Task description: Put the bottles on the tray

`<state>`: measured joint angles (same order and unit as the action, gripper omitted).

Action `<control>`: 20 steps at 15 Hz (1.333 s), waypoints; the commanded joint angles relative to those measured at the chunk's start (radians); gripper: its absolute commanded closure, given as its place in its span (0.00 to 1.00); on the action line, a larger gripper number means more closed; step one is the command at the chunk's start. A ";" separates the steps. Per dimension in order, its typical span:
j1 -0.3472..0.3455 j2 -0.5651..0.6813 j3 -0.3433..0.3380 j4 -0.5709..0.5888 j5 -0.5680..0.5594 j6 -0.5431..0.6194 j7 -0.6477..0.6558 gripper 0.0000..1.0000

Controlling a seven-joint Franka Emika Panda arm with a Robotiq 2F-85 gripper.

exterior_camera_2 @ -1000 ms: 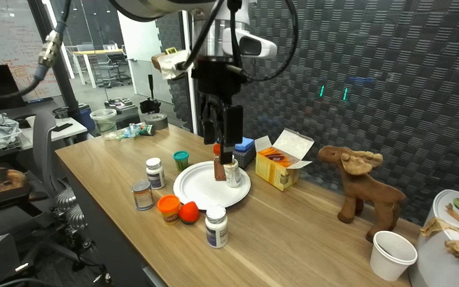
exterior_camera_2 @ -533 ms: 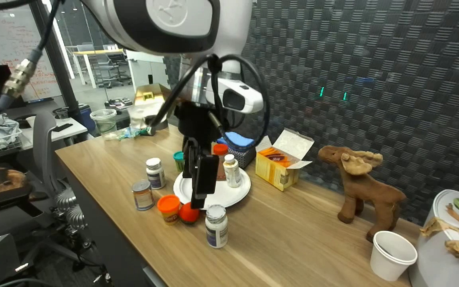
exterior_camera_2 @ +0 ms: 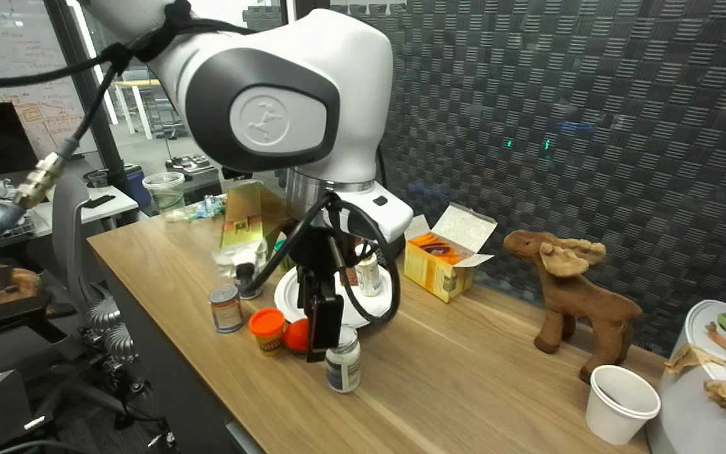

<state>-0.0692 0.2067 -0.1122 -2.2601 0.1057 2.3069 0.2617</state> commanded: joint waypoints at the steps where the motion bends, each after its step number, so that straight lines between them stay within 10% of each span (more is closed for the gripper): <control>1: -0.004 0.032 0.003 -0.004 0.008 0.124 -0.012 0.00; 5: 0.004 0.062 -0.007 -0.004 -0.021 0.236 0.002 0.00; 13: 0.022 0.007 -0.037 -0.047 -0.120 0.292 0.036 0.74; 20: 0.048 -0.059 -0.003 0.004 -0.168 0.174 0.055 0.79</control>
<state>-0.0399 0.2016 -0.1433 -2.2688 -0.0818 2.5569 0.3254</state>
